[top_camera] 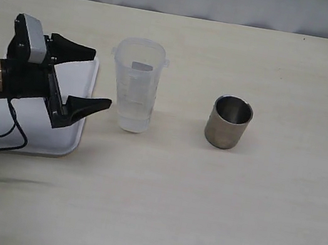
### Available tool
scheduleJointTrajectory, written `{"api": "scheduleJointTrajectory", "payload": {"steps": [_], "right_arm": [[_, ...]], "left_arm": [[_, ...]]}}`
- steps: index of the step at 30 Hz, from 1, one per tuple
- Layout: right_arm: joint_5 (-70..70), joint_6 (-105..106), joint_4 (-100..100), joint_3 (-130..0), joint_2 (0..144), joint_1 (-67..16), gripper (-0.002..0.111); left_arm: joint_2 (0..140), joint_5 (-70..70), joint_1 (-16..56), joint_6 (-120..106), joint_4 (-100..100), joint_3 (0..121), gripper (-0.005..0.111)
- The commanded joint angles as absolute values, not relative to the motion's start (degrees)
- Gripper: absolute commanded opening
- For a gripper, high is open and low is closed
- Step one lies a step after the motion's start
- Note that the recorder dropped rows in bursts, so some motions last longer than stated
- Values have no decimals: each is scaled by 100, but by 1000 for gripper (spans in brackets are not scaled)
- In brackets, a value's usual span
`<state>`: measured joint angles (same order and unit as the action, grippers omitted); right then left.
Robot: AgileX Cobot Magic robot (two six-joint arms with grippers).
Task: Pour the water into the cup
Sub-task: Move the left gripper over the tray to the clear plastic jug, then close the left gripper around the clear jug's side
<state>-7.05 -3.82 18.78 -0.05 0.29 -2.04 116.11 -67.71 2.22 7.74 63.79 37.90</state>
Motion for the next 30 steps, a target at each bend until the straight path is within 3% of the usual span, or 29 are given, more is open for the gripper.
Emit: {"api": "scheduleJointTrajectory", "payload": {"steps": [1, 30], "right_arm": [[-636, -323, 1842, 0, 0, -214, 4], [-610, -127, 1833, 0, 0, -214, 4]], "left_arm": [[11923, -6808, 379, 722, 6356, 4063, 105], [12625, -6819, 1404, 513, 5362, 4770, 105]]}}
